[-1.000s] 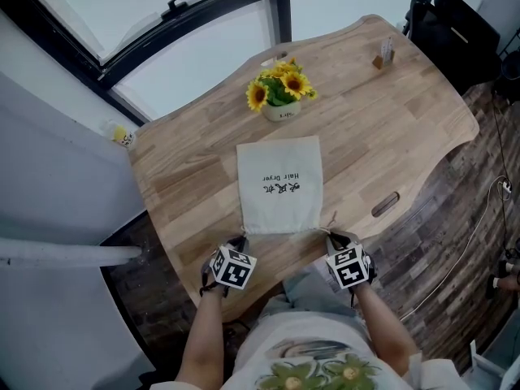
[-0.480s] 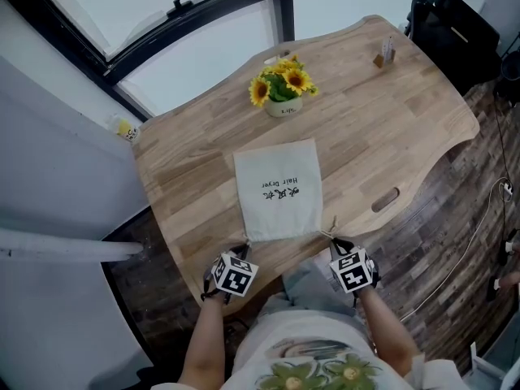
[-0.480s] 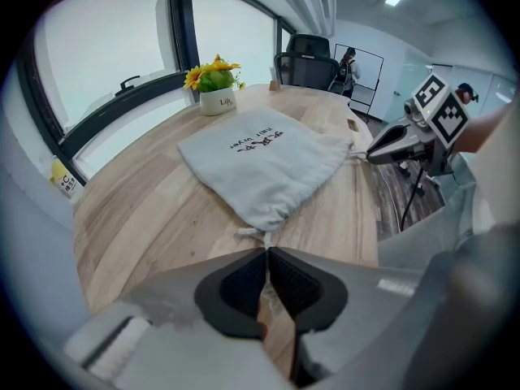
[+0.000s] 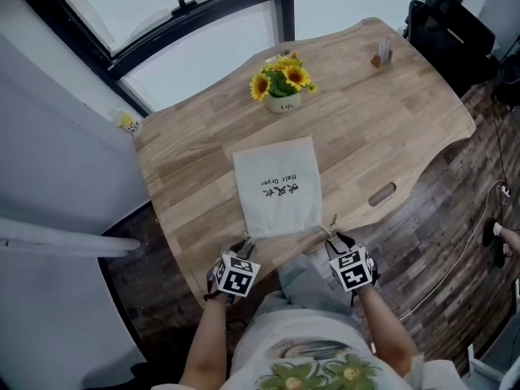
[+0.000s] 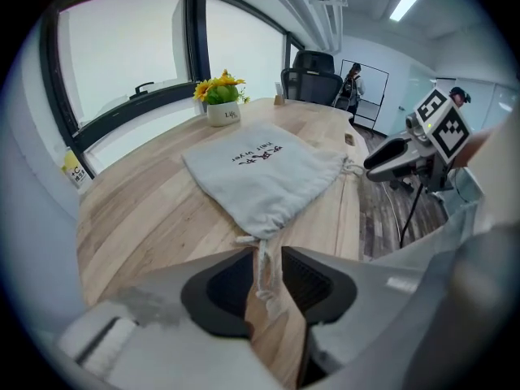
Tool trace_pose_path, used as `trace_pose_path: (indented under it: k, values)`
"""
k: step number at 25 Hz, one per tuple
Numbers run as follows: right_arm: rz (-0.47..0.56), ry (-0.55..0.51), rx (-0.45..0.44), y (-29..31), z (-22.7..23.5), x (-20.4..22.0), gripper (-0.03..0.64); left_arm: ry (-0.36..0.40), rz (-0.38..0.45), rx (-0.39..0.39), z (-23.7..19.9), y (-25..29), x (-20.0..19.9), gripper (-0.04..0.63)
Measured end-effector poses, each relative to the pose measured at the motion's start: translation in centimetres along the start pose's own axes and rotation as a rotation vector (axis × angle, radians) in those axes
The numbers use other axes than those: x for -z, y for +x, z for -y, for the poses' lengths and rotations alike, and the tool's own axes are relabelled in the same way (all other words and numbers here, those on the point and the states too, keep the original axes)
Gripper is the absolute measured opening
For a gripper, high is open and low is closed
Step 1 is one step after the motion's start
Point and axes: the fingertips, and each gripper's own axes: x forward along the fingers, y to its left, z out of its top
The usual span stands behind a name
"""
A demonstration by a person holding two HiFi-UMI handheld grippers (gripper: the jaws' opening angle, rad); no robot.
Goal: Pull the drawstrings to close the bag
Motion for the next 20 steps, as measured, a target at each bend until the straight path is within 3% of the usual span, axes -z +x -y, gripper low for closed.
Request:
trace_pose_path:
  k: [5,15,17,20]
  values:
    - [-0.007,-0.045,-0.041,1.0,-0.4,-1.2,0.143,0.02,-0.025,0.036,0.4,0.9,-0.3,0.166]
    - [-0.053,-0.064,-0.118,2.2,-2.2,-1.5,0.104,-0.084,-0.038,0.115,1.0,1.7,0.6,0.164]
    - [-0.053,-0.066,-0.11,2.1,-2.4,-1.3,0.072,-0.105,-0.029,0.118,1.0,1.5,0.8,0.102]
    - [-0.05,-0.061,-0.098,2.0,-2.3,-1.1,0.038,-0.131,-0.007,0.098,0.7,1.4,0.7,0.063]
